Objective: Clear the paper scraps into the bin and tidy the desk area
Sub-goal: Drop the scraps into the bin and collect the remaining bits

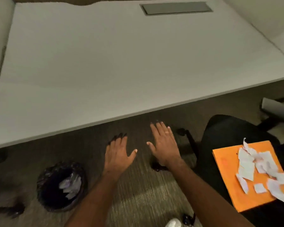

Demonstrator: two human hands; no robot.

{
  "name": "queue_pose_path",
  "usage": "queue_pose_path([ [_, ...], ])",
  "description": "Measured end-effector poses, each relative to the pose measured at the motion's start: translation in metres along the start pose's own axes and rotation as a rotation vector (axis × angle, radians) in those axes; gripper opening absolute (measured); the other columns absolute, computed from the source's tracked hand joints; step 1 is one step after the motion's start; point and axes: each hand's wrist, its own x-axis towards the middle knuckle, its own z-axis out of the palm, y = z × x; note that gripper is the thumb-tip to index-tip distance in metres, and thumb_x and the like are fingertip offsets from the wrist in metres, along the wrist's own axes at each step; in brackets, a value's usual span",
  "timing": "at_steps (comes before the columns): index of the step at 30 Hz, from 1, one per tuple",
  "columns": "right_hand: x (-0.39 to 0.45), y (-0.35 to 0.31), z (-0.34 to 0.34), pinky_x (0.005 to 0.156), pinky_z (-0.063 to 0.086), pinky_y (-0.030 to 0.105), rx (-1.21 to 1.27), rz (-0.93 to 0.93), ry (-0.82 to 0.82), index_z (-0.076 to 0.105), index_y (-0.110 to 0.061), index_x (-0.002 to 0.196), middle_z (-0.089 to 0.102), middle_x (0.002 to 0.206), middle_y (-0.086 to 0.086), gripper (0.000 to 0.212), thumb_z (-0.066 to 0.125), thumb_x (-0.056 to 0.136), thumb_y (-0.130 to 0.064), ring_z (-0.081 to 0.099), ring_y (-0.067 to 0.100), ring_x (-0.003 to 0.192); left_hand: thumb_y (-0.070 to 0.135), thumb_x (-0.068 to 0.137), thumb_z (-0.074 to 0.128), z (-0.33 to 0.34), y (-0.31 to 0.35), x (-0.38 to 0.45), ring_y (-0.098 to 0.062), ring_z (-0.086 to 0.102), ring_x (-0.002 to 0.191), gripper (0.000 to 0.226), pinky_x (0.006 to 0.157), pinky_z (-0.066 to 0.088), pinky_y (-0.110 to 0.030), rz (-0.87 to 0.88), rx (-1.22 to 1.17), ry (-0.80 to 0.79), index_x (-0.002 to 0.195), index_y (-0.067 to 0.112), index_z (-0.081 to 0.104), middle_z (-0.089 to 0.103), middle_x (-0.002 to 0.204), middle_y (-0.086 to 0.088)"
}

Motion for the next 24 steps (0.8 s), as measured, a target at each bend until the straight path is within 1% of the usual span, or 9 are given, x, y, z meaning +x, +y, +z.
queue_pose_path([
  [2, -0.017, 0.050, -0.020, 0.125, 0.009, 0.048, 0.013, 0.064, 0.034, 0.009, -0.022, 0.158, 0.009, 0.168, 0.007, 0.081, 0.050, 0.094, -0.049, 0.005, 0.025, 0.155, 0.064, 0.087, 0.049, 0.004, 0.045, 0.009, -0.025, 0.038, 0.139, 0.080, 0.116, 0.034, -0.047, 0.092, 0.000, -0.004, 0.152, 0.023, 0.028, 0.041, 0.151, -0.004],
  [7, -0.085, 0.176, -0.058, 0.124, 0.018, 0.049, 0.086, 0.347, 0.117, 0.015, -0.023, 0.158, 0.014, 0.167, 0.007, 0.079, 0.054, 0.094, -0.045, 0.010, 0.026, 0.155, 0.061, 0.087, 0.055, 0.034, 0.177, 0.019, -0.022, 0.026, 0.149, 0.083, 0.121, 0.027, -0.046, 0.277, -0.004, -0.071, 0.154, 0.025, 0.024, 0.032, 0.160, -0.002],
  [11, -0.150, 0.267, -0.077, 0.122, 0.024, 0.046, 0.113, 0.526, 0.145, 0.018, -0.023, 0.158, 0.017, 0.166, 0.009, 0.078, 0.058, 0.093, -0.043, 0.016, 0.029, 0.153, 0.061, 0.087, 0.055, 0.064, 0.285, 0.012, -0.022, 0.028, 0.148, 0.082, 0.121, 0.029, -0.043, 0.449, 0.026, -0.148, 0.154, 0.025, 0.026, 0.032, 0.160, -0.002],
  [14, -0.194, 0.324, -0.080, 0.120, 0.027, 0.043, 0.170, 0.636, 0.108, 0.024, -0.024, 0.156, 0.020, 0.165, 0.009, 0.073, 0.058, 0.094, -0.041, 0.020, 0.029, 0.152, 0.061, 0.084, 0.058, 0.088, 0.352, 0.004, -0.023, 0.034, 0.145, 0.082, 0.117, 0.031, -0.041, 0.608, 0.057, -0.206, 0.153, 0.025, 0.030, 0.036, 0.158, -0.003],
  [17, -0.229, 0.374, -0.073, 0.114, 0.035, 0.044, 0.204, 0.716, 0.040, 0.031, -0.026, 0.153, 0.023, 0.164, 0.006, 0.071, 0.062, 0.091, -0.040, 0.026, 0.029, 0.148, 0.062, 0.082, 0.061, 0.112, 0.405, -0.001, -0.027, 0.034, 0.145, 0.084, 0.116, 0.032, -0.044, 0.750, 0.116, -0.270, 0.152, 0.026, 0.031, 0.035, 0.158, -0.005],
  [20, -0.244, 0.414, -0.062, 0.110, 0.038, 0.045, 0.246, 0.746, -0.074, 0.033, -0.028, 0.152, 0.018, 0.165, 0.003, 0.073, 0.066, 0.089, -0.043, 0.026, 0.029, 0.147, 0.064, 0.083, 0.058, 0.136, 0.447, 0.005, -0.031, 0.027, 0.148, 0.085, 0.118, 0.028, -0.050, 0.853, 0.212, -0.310, 0.154, 0.030, 0.026, 0.027, 0.162, -0.008],
  [22, -0.242, 0.435, -0.054, 0.110, 0.038, 0.045, 0.276, 0.740, -0.115, 0.032, -0.029, 0.152, 0.016, 0.166, 0.003, 0.078, 0.069, 0.086, -0.044, 0.026, 0.030, 0.147, 0.067, 0.082, 0.059, 0.150, 0.467, 0.016, -0.035, 0.018, 0.151, 0.089, 0.120, 0.023, -0.054, 0.858, 0.284, -0.351, 0.155, 0.036, 0.018, 0.017, 0.165, -0.009],
  [24, -0.234, 0.452, -0.046, 0.112, 0.036, 0.047, 0.332, 0.735, -0.136, 0.028, -0.032, 0.154, 0.011, 0.167, 0.004, 0.086, 0.074, 0.082, -0.045, 0.023, 0.033, 0.148, 0.071, 0.077, 0.063, 0.165, 0.481, 0.029, -0.041, 0.004, 0.152, 0.101, 0.121, 0.015, -0.060, 0.841, 0.387, -0.420, 0.155, 0.039, 0.007, 0.002, 0.167, -0.011],
])
